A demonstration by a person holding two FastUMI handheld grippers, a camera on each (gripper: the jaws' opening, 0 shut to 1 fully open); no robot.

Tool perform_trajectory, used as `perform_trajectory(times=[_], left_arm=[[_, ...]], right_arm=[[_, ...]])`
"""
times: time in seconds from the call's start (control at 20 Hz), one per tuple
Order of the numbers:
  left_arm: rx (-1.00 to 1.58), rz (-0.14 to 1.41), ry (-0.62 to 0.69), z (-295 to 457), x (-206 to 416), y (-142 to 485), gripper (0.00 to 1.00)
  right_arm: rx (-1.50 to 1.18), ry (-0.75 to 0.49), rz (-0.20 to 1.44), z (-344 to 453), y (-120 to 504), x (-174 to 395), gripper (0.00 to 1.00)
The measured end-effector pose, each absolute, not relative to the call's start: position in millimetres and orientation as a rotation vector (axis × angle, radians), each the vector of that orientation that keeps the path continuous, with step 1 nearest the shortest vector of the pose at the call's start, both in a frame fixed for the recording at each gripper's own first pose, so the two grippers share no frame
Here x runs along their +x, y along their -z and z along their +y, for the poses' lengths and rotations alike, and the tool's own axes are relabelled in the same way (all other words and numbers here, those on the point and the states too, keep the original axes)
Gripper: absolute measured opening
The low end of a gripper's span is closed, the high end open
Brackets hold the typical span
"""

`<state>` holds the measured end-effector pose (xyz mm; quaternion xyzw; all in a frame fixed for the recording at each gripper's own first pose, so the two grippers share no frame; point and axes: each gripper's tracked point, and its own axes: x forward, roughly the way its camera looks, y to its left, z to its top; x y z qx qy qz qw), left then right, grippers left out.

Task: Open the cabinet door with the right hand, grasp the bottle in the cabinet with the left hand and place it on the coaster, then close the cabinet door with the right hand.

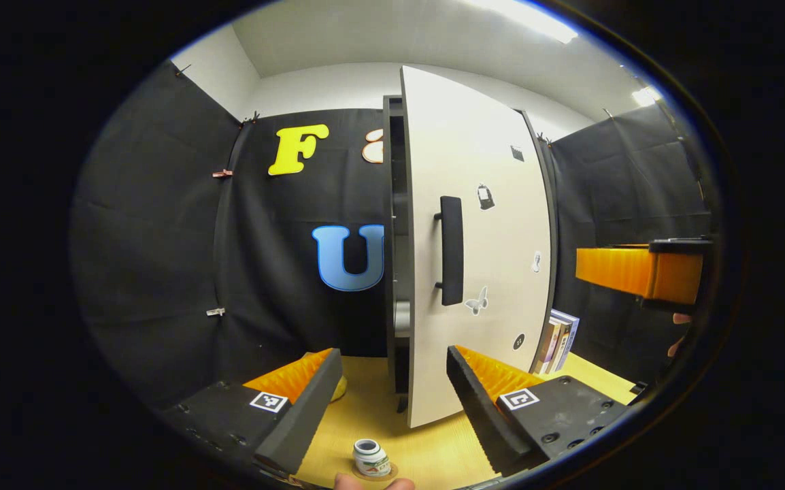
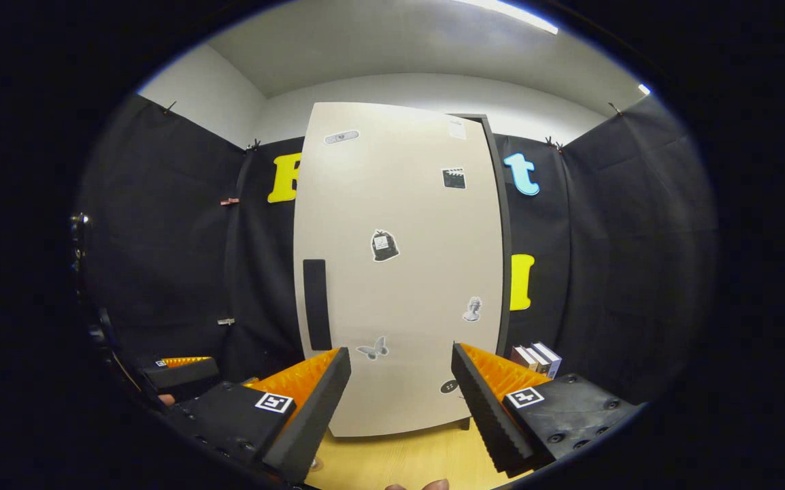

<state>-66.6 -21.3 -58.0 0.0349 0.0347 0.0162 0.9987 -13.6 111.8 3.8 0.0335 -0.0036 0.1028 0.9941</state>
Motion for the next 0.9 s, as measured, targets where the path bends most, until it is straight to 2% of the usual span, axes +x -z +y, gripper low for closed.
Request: perform_trajectory(times=[0.5, 0.9], left_arm=[[0.087, 0.023, -0.037, -23, -56, 10, 0.97], [0.095, 0.026, -0.042, -23, -54, 10, 0.97]], right_arm=[[0.073, -0.128, -0.01, 76, 0, -4, 0.97], [0.045, -0.082, 0.012, 66, 12, -2, 0.97]])
